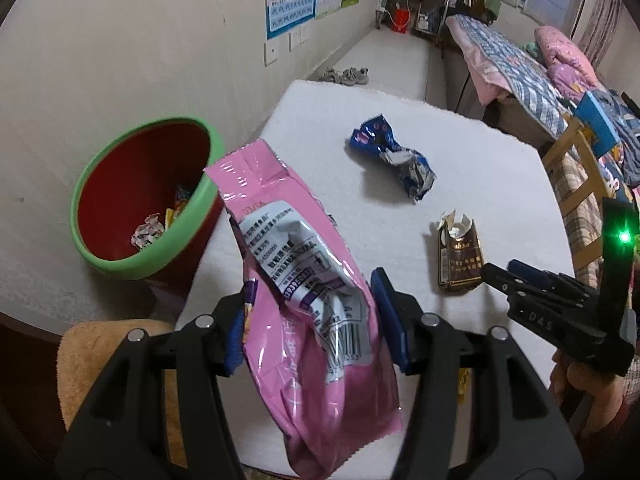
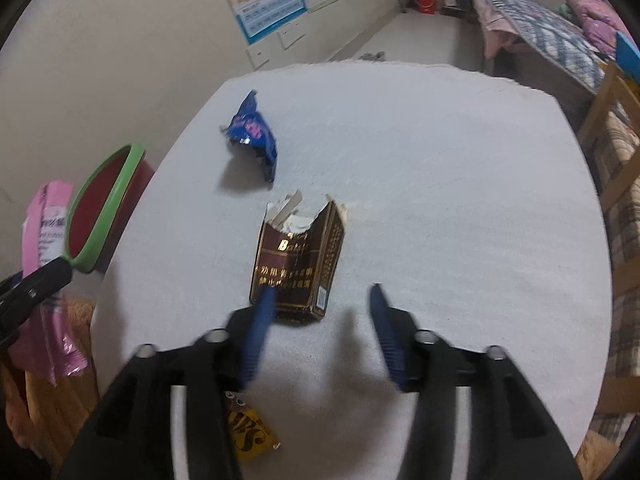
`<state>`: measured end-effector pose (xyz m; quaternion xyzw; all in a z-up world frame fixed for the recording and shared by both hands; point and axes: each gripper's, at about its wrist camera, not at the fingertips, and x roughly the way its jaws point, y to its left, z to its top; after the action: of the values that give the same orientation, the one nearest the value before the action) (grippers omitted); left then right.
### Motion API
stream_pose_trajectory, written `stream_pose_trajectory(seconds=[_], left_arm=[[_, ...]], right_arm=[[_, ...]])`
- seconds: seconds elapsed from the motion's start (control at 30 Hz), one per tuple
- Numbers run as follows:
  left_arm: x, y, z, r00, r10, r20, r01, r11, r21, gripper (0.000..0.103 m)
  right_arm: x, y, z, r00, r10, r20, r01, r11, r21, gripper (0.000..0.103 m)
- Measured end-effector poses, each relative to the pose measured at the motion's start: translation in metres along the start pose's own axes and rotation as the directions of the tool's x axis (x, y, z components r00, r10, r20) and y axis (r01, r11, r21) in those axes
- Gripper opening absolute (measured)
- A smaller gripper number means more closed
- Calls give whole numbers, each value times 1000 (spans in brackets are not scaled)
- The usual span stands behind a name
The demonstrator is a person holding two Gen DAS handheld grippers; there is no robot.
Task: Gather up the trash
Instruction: 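Grasp the pink snack bag with the left tool and lift it, then lower both held items into the red bucket and open both tools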
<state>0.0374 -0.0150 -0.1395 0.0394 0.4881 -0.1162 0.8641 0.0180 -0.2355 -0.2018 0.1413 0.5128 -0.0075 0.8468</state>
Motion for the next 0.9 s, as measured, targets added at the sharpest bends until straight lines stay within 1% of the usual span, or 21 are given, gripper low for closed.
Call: stream_pose_trajectory(seconds=[0.07, 0.1, 0.13, 0.2, 0.37, 0.4, 0.43, 0.5, 0.63, 0.7, 0.8, 0.9], left_arm=[[-5, 4, 0, 1000, -3, 12, 4, 1000, -4, 53], [-7, 6, 0, 1000, -6, 19, 6, 1000, -5, 53], [-9, 7, 0, 1000, -7, 25, 8, 1000, -4, 53], [-12, 9, 0, 999, -8, 35, 8, 1000, -5, 53], [-14, 18, 0, 999, -25, 41, 26, 999, -32, 53], [-14, 20, 0, 999, -25, 42, 27, 999, -36, 53], [-14, 22, 0, 999, -25, 42, 26, 999, -40, 53], [-14, 27, -1, 999, -23, 41, 25, 998, -49, 53], [-11, 42, -4, 999, -12, 34, 14, 997, -79, 53], [-9, 51, -5, 1000, -4, 31, 7, 995, -95, 53], [-6, 69, -5, 999, 18, 29, -14, 990, -137, 53], [-5, 94, -2, 998, 44, 33, -37, 982, -186, 53]], right_arm=[[-1, -1, 4, 1000, -20, 13, 20, 1000, 20, 61], [-1, -1, 5, 999, -32, 17, 32, 999, 28, 65], [0, -1, 7, 999, -47, 22, 47, 998, 36, 66], [5, -2, 11, 998, -62, 12, 62, 997, 44, 67], [27, 3, 17, 999, -21, -37, 24, 997, 73, 66], [31, 4, 17, 999, -13, -51, 17, 997, 79, 56], [35, 5, 16, 998, -3, -64, 8, 996, 89, 41], [39, 5, 15, 997, 10, -81, -1, 994, 105, 28], [30, 11, 14, 998, 7, -67, -2, 996, 89, 24], [21, 17, 15, 999, 15, -50, -11, 997, 80, 24], [2, 31, 21, 999, 48, -19, -46, 997, 62, 24], [-14, 56, 30, 996, 92, 10, -92, 996, 13, 24]])
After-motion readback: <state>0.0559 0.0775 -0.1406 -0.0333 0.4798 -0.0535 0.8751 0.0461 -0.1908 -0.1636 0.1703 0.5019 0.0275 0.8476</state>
